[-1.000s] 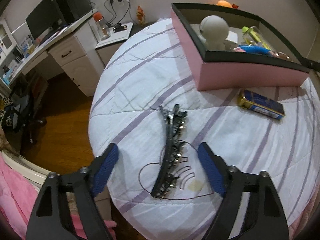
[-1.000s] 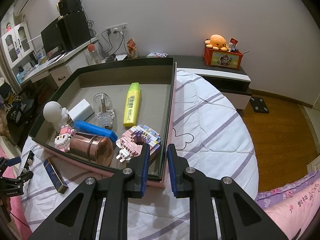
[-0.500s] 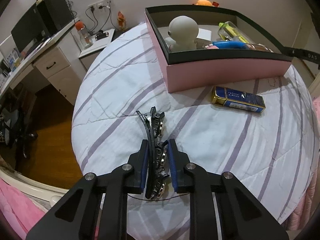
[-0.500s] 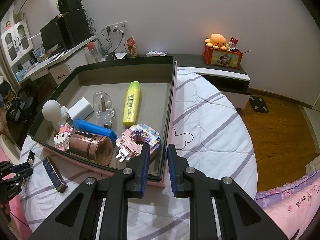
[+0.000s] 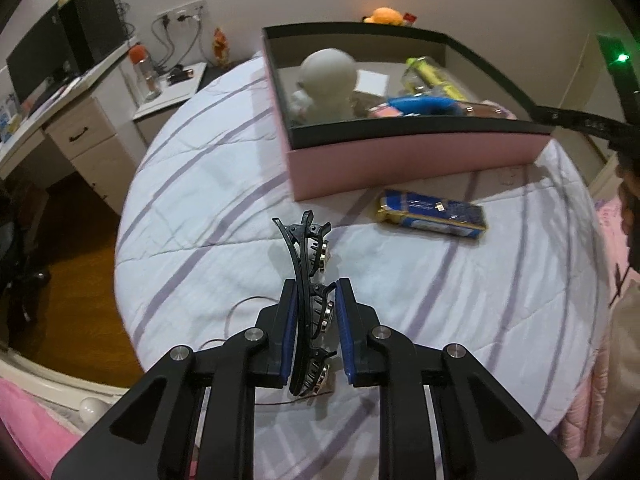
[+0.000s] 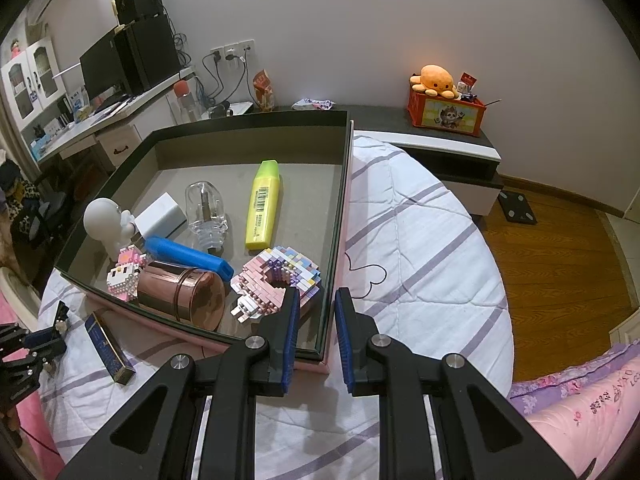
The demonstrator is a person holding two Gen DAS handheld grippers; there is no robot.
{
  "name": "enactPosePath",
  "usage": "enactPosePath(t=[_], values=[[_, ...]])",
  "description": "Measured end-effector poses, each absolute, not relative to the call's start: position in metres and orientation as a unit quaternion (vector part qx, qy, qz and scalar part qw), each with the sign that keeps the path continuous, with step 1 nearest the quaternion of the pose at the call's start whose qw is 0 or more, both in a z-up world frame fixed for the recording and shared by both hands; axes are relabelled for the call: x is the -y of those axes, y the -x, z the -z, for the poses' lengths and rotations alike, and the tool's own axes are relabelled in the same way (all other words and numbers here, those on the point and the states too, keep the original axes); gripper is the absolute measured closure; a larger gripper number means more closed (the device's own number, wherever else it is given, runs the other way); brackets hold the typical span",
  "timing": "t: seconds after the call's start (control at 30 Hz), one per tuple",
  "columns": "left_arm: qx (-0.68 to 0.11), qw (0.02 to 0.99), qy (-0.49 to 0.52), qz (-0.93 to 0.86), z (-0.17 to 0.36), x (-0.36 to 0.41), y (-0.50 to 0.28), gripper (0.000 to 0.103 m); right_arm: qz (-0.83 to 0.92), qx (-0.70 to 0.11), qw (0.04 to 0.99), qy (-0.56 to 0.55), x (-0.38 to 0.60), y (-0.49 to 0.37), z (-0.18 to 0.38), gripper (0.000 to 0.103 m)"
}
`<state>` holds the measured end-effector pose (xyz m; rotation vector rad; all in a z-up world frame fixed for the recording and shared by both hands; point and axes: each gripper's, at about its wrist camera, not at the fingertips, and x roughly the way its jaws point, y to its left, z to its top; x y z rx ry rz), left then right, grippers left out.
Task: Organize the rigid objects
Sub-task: 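Close the left gripper on the black cable and lift it, then carry the black cable over the box and lower it with the left gripper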
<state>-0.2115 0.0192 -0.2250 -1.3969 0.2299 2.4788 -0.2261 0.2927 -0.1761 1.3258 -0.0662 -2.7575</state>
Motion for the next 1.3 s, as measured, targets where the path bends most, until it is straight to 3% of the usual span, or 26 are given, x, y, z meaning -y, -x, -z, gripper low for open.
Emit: enactPosePath(t=[0.7, 1.03, 1.3], values=[[-0.077, 0.203, 0.412, -0.885, 0.158, -0.042, 0.217, 0.084, 0.897, 0.010, 0.038, -0.441, -0.290, 0.229, 0.175, 0.085], [-0.099, 0.221, 0.406, -0.881, 0.137, -0.070, 0.275, 0.084, 0.895, 0.003, 0.038, -0.445, -0.289, 0.230, 0.174, 0.085], [-0.099, 0.234, 0.438, -0.863, 0.153, -0.090, 0.330, 0.084, 0.893, -0.002, 0.037, -0.449, -0.288, 0.232, 0.174, 0.085]])
